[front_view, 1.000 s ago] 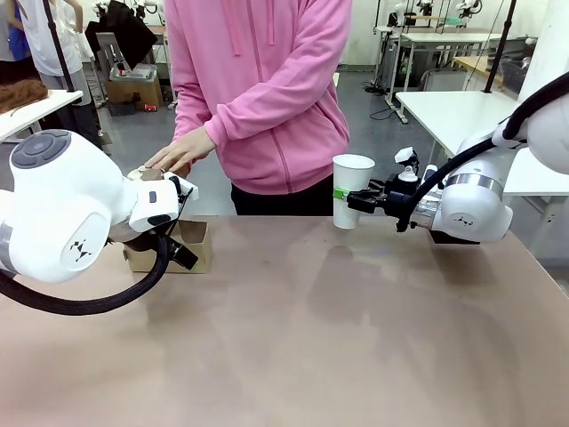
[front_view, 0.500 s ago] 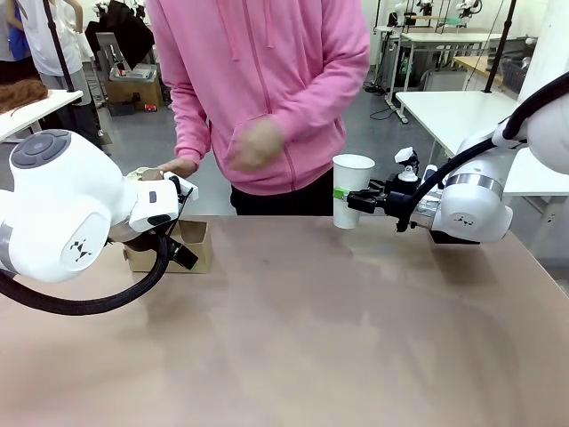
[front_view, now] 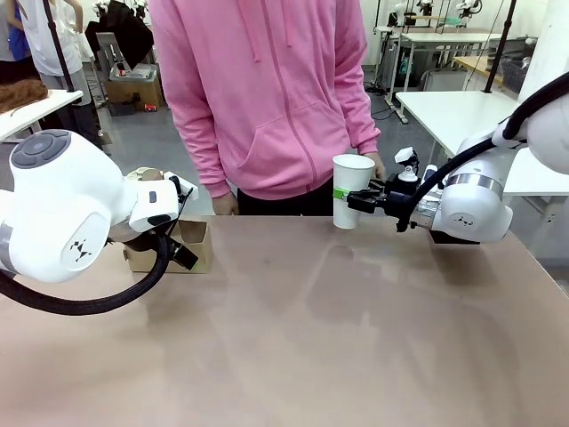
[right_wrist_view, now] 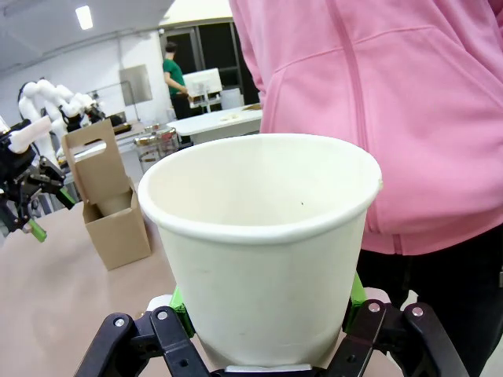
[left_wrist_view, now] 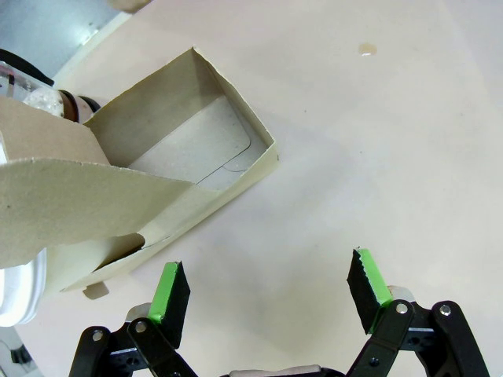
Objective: Pour a drink into a cup and package it in a carrier.
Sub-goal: When a person places the Paper Cup Lid on the 600 ml Paper Cup , lift the 600 ml Paper Cup.
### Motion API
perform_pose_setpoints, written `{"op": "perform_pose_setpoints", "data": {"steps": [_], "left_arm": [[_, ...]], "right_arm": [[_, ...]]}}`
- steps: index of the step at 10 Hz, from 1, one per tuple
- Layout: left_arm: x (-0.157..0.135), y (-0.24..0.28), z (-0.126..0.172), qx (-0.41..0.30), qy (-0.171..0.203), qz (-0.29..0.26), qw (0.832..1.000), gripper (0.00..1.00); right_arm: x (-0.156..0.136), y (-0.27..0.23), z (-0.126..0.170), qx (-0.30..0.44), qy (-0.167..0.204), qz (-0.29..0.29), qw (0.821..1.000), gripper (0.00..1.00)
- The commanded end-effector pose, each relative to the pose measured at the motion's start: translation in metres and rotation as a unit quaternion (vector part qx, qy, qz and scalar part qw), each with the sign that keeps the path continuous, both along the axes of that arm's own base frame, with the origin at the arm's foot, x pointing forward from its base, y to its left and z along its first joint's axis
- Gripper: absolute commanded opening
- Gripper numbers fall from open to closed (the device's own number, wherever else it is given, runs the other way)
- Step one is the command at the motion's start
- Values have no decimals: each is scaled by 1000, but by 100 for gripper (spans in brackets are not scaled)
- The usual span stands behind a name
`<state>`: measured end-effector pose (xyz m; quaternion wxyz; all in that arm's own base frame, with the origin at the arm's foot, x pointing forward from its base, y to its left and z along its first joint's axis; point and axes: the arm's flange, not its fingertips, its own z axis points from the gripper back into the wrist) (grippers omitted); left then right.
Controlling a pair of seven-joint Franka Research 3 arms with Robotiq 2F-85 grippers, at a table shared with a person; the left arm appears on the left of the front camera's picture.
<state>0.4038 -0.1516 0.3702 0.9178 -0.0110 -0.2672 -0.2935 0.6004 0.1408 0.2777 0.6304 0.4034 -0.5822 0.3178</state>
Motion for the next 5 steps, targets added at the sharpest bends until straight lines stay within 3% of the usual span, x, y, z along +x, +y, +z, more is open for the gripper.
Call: {"op": "perform_pose_setpoints", "data": {"steps": [1,5], "left_arm": [[0,0,0,-1,0,0,1000,100],[0,0,0,-1,0,0,1000,100]], "right_arm": [[0,2,1,1,-1,0,1000,80],[0,2,1,1,-1,0,1000,80]]}}
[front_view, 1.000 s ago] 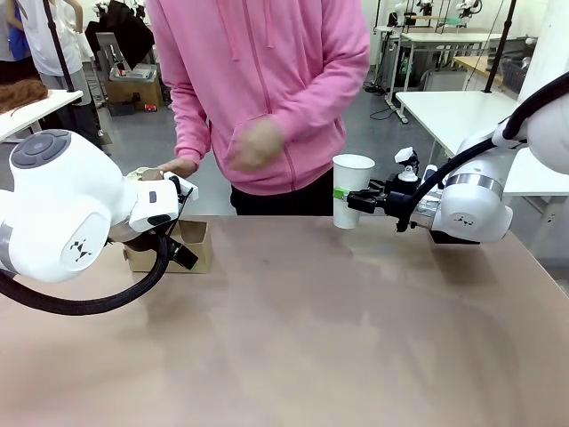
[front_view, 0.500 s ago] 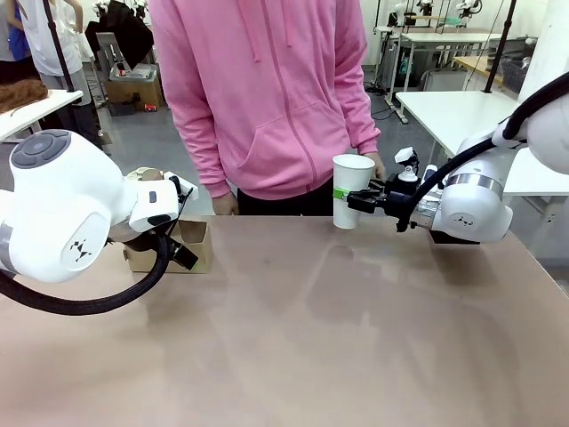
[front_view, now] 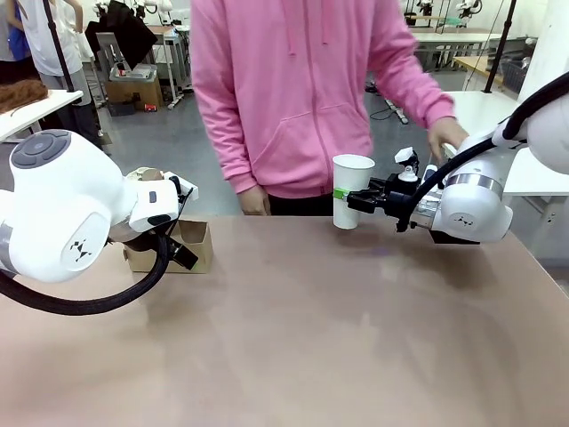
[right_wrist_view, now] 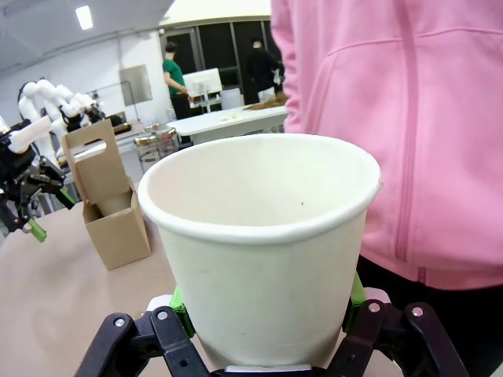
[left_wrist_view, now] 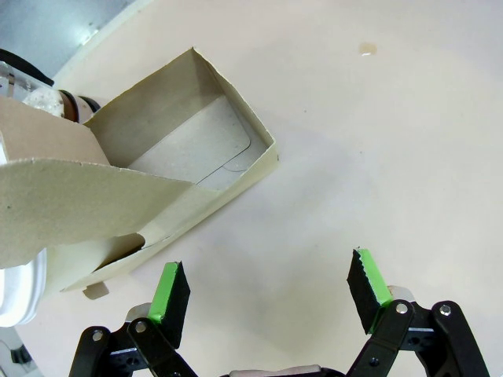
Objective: Pour a drink into a cup and package it in a carrier.
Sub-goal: When a person places the Paper Cup Lid on the 600 ml Paper Cup , lift the 600 ml Paper Cup.
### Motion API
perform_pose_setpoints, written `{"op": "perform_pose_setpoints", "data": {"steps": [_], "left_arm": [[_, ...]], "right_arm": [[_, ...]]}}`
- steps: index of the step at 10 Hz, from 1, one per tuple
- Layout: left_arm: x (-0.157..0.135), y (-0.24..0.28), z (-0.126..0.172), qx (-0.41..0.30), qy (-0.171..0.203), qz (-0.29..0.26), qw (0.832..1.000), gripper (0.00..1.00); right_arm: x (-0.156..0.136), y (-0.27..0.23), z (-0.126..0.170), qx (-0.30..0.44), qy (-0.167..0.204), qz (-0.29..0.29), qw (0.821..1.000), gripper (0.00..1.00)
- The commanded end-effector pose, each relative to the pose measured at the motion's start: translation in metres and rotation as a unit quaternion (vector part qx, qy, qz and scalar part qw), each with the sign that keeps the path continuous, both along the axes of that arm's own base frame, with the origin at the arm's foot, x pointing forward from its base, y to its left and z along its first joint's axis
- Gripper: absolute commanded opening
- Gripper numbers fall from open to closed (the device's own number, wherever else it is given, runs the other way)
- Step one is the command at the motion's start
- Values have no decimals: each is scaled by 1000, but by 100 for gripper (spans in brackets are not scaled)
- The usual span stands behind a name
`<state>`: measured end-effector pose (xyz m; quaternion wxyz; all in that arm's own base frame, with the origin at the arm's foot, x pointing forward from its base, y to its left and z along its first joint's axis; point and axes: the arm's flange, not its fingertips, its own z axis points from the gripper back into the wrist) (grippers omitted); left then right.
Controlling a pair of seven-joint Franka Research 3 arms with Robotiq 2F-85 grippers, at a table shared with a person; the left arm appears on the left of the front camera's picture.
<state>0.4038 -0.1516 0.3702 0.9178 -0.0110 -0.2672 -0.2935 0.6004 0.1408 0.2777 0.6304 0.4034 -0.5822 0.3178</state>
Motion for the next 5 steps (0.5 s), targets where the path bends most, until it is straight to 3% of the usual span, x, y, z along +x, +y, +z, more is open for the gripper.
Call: {"op": "perform_pose_setpoints", "data": {"steps": [1,5], "left_arm": [[0,0,0,-1,0,0,1000,100],[0,0,0,-1,0,0,1000,100]], "right_arm": [[0,2,1,1,-1,0,1000,80],[0,2,1,1,-1,0,1000,80]]}}
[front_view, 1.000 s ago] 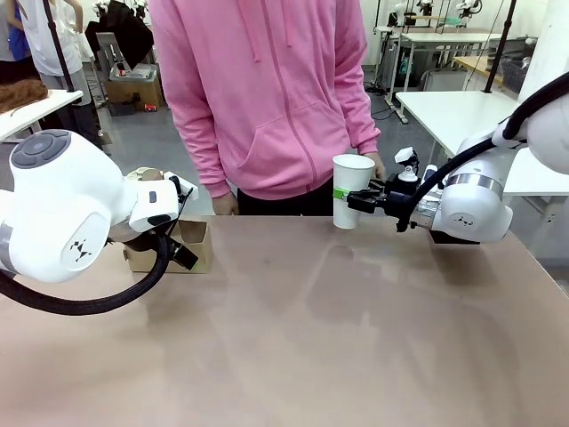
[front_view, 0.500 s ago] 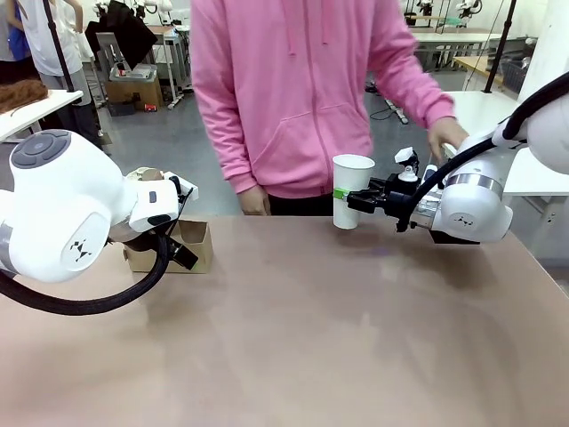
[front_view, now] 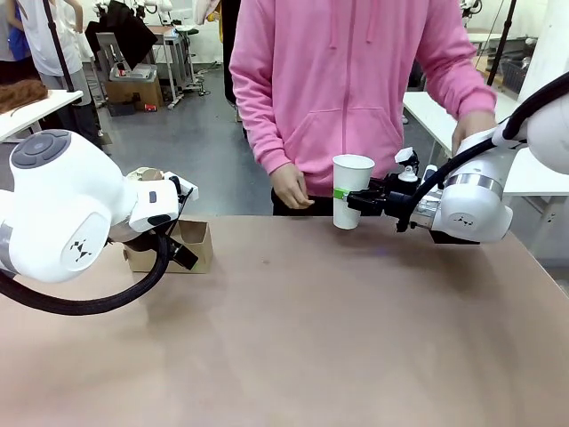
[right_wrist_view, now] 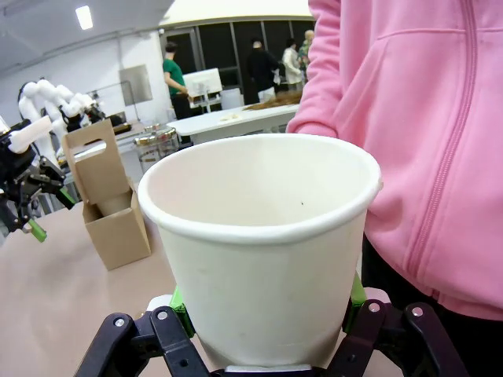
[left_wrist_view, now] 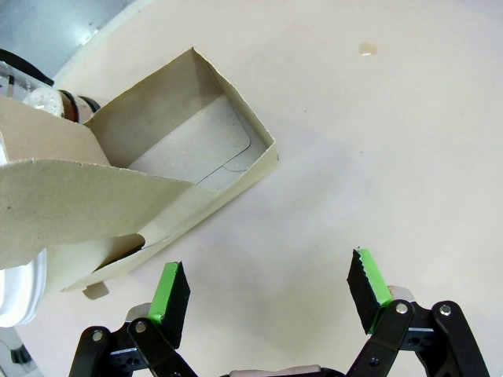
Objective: Pour a drink into a cup and package it in a carrier.
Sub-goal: When a person places the Paper Cup Lid on the 600 ml Paper Cup , lift the 600 ml Paper Cup.
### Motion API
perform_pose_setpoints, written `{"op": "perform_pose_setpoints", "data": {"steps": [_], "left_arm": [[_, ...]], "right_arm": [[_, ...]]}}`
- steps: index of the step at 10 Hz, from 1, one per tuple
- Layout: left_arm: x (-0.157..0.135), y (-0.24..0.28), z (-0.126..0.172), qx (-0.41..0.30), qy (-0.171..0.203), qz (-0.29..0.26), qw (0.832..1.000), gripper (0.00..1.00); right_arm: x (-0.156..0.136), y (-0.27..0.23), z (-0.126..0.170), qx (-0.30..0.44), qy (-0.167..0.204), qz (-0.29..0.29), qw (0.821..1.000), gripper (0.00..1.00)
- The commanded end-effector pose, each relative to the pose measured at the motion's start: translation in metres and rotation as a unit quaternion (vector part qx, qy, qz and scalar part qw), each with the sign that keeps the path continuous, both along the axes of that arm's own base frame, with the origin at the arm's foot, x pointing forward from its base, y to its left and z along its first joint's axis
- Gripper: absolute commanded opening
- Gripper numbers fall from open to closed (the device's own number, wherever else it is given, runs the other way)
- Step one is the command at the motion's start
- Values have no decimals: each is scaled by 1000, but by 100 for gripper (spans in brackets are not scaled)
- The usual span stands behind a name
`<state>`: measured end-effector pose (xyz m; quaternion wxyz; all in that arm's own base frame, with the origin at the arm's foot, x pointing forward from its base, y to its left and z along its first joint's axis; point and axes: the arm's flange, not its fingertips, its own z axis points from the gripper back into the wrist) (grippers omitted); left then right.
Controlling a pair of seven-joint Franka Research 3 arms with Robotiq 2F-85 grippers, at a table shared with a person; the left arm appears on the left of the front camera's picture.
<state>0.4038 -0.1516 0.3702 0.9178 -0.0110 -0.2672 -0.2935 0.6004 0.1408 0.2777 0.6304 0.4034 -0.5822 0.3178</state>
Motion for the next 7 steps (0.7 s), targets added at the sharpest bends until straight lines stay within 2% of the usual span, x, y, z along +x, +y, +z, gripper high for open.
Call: {"op": "perform_pose_setpoints", "data": {"steps": [1,7], "left_arm": [[0,0,0,-1,0,0,1000,100],[0,0,0,-1,0,0,1000,100]], "right_arm": [[0,2,1,1,-1,0,1000,80],[0,2,1,1,-1,0,1000,80]]}}
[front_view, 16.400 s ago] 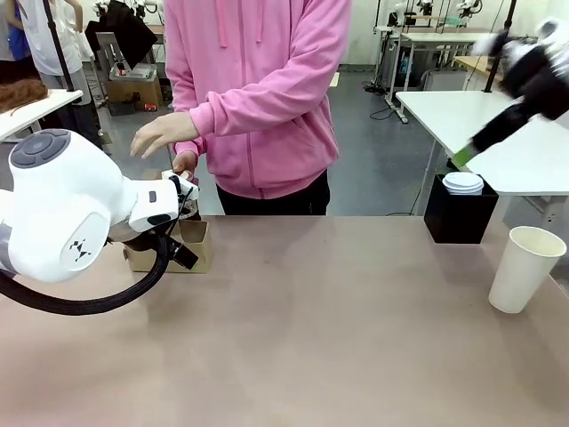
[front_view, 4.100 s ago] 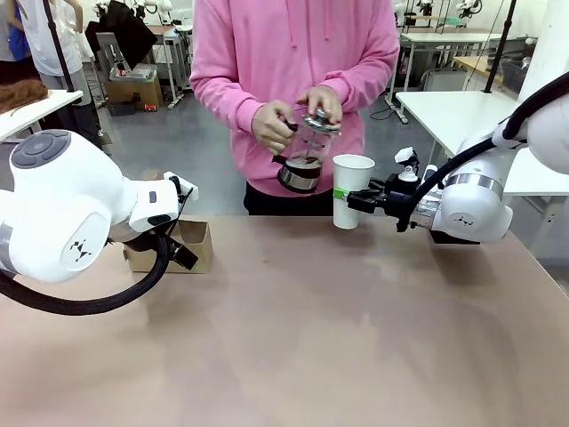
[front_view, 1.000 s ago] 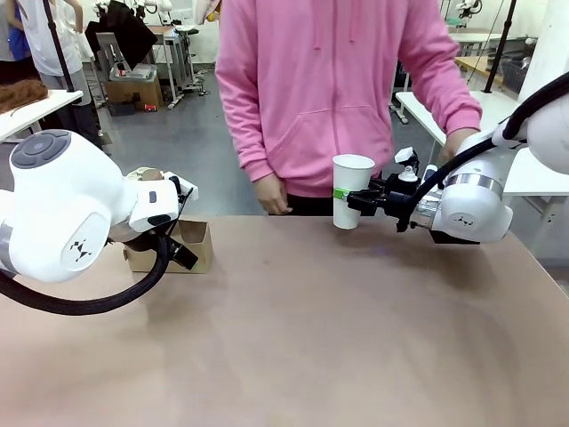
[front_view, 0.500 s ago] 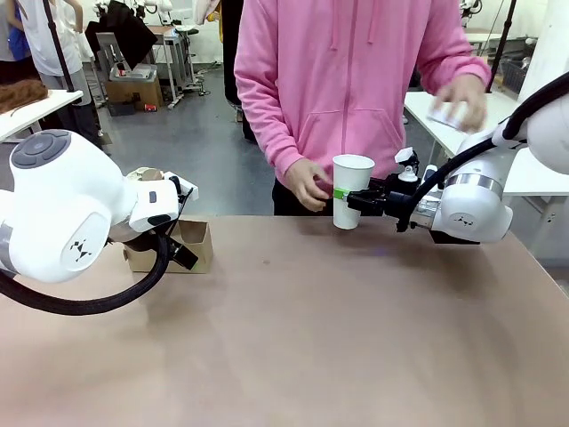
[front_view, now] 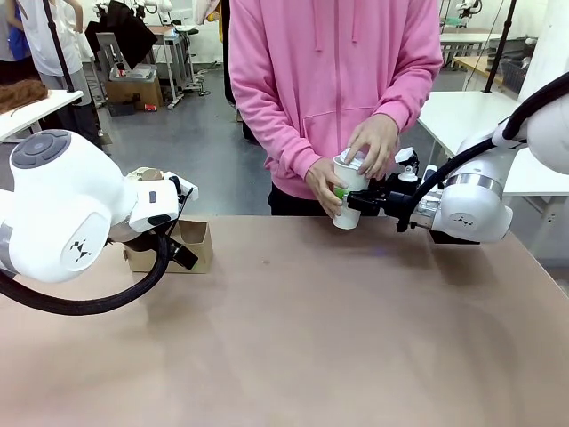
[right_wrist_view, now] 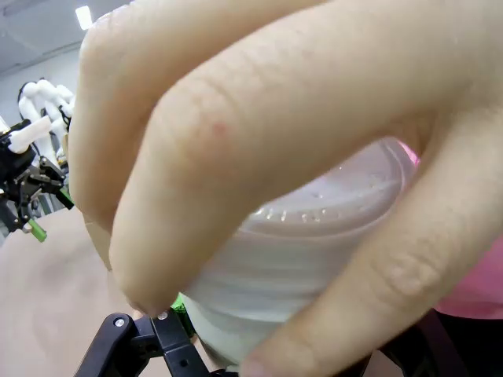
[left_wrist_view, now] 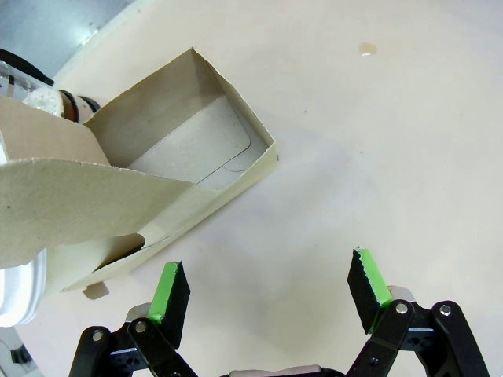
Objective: Pour a drink into a cup and package it in a carrier.
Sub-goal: When a person places the Paper Cup Lid on the 600 ml Paper Cup , lift the 600 ml Paper Cup.
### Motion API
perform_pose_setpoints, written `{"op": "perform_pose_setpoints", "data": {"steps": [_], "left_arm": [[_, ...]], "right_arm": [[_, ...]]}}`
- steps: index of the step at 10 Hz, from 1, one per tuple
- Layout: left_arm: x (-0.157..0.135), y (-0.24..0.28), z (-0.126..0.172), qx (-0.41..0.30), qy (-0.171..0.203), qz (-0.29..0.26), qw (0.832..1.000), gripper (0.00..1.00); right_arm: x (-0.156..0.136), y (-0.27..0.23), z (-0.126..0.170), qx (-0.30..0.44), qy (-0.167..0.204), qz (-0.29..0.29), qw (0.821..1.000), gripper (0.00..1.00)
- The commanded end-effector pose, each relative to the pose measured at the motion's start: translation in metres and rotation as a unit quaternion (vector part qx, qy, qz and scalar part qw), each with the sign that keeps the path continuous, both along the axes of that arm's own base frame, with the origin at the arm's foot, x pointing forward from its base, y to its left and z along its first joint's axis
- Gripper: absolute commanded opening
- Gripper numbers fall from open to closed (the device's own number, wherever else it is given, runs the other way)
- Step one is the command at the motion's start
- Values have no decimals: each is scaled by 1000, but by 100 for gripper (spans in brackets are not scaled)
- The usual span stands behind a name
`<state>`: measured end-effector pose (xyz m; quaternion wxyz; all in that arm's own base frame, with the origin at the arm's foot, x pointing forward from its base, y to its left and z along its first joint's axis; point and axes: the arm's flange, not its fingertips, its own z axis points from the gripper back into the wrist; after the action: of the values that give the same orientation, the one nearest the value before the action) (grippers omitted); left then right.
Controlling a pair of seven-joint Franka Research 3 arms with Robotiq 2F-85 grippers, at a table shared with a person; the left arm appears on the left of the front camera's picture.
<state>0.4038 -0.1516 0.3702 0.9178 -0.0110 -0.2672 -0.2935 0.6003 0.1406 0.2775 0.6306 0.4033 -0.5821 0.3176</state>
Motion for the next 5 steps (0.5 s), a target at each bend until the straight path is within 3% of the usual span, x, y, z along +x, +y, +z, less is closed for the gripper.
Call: {"op": "perform_pose_setpoints", "data": {"steps": [1,5], "left_arm": [[0,0,0,-1,0,0,1000,100],[0,0,0,-1,0,0,1000,100]], "right_arm": [[0,2,2,1,-1,1,1000,80],[0,2,2,1,-1,1,1000,80]]}}
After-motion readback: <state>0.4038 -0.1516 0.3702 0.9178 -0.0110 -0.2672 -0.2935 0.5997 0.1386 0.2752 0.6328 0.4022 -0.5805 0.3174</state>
